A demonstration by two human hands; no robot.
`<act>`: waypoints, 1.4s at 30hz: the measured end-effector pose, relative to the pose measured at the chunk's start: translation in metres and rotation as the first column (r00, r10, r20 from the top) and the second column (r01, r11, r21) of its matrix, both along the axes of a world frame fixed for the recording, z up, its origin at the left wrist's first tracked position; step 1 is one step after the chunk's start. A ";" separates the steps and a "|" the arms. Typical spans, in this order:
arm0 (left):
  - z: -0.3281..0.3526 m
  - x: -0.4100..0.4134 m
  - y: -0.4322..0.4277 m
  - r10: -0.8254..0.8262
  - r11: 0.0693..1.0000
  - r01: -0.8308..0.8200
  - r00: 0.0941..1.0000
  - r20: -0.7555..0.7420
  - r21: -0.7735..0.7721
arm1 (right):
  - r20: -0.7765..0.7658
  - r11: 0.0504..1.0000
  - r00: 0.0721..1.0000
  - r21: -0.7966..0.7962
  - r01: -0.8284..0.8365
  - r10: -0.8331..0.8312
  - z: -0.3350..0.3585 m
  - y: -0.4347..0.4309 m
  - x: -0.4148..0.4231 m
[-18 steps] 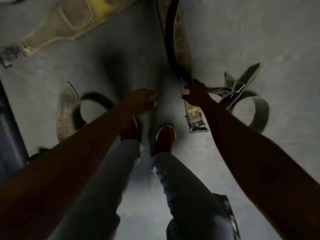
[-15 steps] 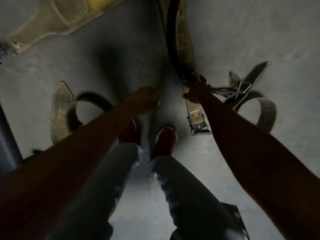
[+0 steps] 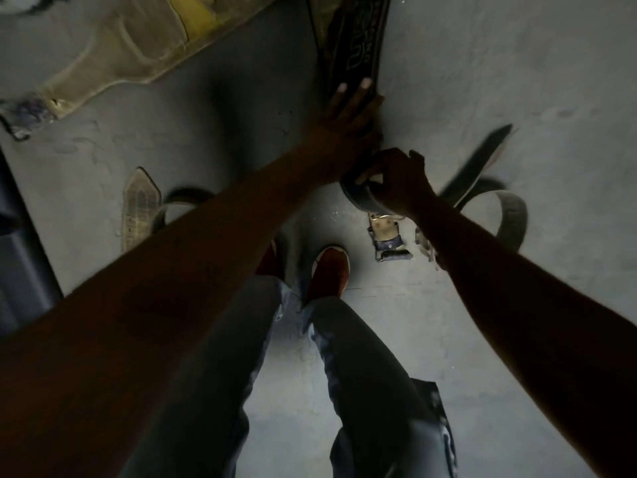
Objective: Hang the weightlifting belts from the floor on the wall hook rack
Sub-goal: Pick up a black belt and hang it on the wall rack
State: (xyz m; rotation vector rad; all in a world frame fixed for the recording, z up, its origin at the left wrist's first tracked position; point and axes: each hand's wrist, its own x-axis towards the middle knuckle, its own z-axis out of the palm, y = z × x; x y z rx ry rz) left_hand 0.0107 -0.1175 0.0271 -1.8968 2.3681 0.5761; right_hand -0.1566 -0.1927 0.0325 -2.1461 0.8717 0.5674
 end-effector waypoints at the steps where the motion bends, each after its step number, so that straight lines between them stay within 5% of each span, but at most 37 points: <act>1: 0.011 -0.002 -0.015 -0.059 0.996 0.058 0.998 0.004 0.062 | 0.061 0.998 0.996 -0.002 0.063 -0.062 0.008 0.003 -0.004; 5: 0.049 -0.008 -0.043 -0.184 0.939 0.155 0.981 0.065 0.306 | 0.046 0.962 0.962 -0.036 0.272 -0.270 0.038 0.023 -0.017; 8: 0.073 0.004 -0.032 -0.054 0.959 0.049 0.999 0.008 0.281 | -0.024 0.846 0.846 -0.046 0.531 -0.532 0.065 0.045 -0.025; 9: 0.083 0.007 -0.025 0.027 0.968 -0.013 0.998 -0.053 0.252 | -0.067 0.705 0.707 0.054 0.707 -0.704 0.078 0.051 -0.029; 11: 0.102 0.011 -0.006 0.216 0.943 -0.159 0.961 -0.174 0.291 | -0.297 0.169 0.273 0.334 0.928 -0.915 0.108 0.063 -0.034; 12: 0.111 0.010 0.005 0.328 0.916 -0.243 0.913 -0.244 0.321 | -0.415 -0.059 0.135 0.422 0.905 -0.900 0.120 0.067 -0.037; 13: 0.124 0.009 0.013 0.419 0.884 -0.309 0.857 -0.301 0.351 | -0.461 -0.172 0.087 0.492 0.854 -0.883 0.135 0.070 -0.038; 15: 0.161 0.005 0.025 0.559 0.817 -0.411 0.737 -0.380 0.405 | -0.409 -0.239 0.053 0.629 0.739 -0.911 0.164 0.067 -0.033; 17: 0.201 0.002 0.030 0.633 0.764 -0.457 0.665 -0.395 0.455 | -0.300 -0.243 -0.007 0.760 0.603 -0.954 0.196 0.054 -0.017; 20: 0.263 0.007 0.038 0.602 0.787 -0.442 0.701 -0.383 0.430 | -0.158 -0.142 -0.025 0.792 0.594 -0.987 0.258 0.031 0.014; 24: 0.326 0.031 0.048 0.662 0.681 -0.375 0.683 -0.310 0.629 | -0.052 0.162 0.326 0.788 0.594 -0.944 0.343 0.018 0.038; 27: 0.394 0.046 0.047 0.827 0.560 -0.410 0.330 -0.455 0.719 | 0.002 0.393 0.585 0.743 0.542 -0.811 0.395 0.017 0.046; 30: 0.479 0.058 0.043 0.822 0.437 -0.560 -0.069 -0.565 0.704 | 0.135 0.625 0.764 0.672 0.398 -0.631 0.454 0.019 0.055; 33: 0.548 0.062 0.046 0.733 0.353 -0.692 -0.214 -0.646 0.629 | 0.183 0.759 0.864 0.584 0.289 -0.469 0.511 0.014 0.064; 37: 0.625 0.057 0.062 0.642 0.382 -0.780 -0.162 -0.750 0.496 | 0.268 0.848 0.912 0.512 0.140 -0.312 0.606 0.001 0.081; 42: 0.702 0.059 0.072 0.554 0.501 -0.814 0.040 -0.831 0.295 | 0.497 0.876 0.774 0.458 0.150 -0.392 0.705 -0.015 0.106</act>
